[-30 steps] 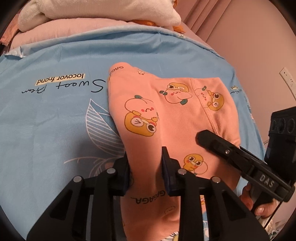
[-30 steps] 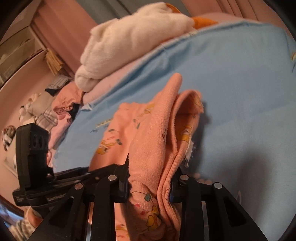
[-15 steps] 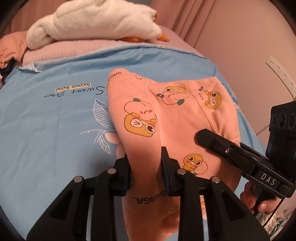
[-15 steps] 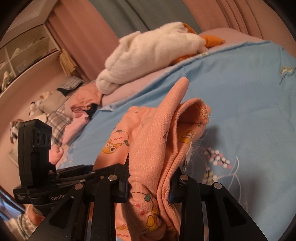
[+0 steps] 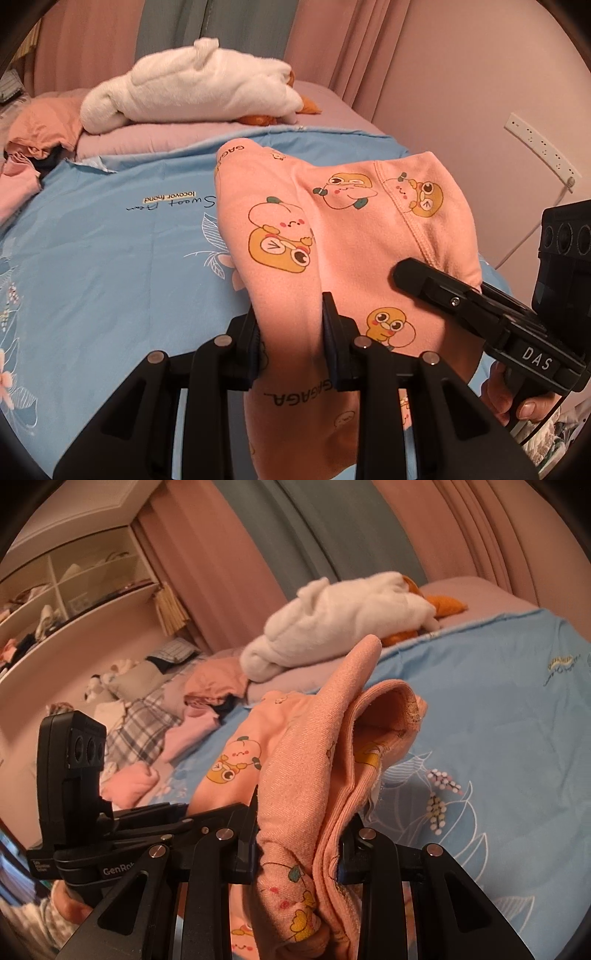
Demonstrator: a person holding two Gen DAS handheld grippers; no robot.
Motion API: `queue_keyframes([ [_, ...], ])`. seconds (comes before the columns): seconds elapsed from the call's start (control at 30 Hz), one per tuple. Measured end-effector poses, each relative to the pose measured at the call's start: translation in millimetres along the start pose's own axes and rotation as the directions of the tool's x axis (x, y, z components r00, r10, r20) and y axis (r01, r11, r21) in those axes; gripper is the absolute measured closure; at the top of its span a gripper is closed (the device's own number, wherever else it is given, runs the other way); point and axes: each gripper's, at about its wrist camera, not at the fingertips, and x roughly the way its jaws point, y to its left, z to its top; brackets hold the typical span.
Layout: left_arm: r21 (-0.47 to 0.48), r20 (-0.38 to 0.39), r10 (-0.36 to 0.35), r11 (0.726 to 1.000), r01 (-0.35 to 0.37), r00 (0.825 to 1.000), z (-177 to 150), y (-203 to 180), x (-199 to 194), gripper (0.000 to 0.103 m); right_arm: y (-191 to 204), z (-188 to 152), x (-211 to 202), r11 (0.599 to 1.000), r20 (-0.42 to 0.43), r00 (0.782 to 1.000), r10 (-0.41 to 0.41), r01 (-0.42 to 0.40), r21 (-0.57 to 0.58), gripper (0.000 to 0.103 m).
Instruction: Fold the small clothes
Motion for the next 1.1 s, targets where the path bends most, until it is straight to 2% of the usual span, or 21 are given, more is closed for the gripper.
queue_keyframes([
  [0.23, 0.012, 0.039, 0.02, 1.0, -0.021, 0.999, -21.3, -12.1, -41.5, 0.075, 23.4, -12.5, -29.1, 0.999, 0.027, 0.999, 0.022, -0.022, -0.024, 0.072],
  [0.53, 0.022, 0.065, 0.04, 0.999, -0.042, 0.997, -43.8, -21.2, -75.8, 0.075, 46.4, -25.8, -51.7, 0.998, 0.034, 0.999, 0.035, -0.033, -0.054, 0.072],
  [1.1, 0.029, 0.114, 0.06, 0.998, -0.064, 0.992, -68.6, -24.4, -119.0, 0.075, 74.8, -34.5, -69.6, 0.991, 0.041, 0.998, 0.046, -0.041, -0.124, 0.072],
])
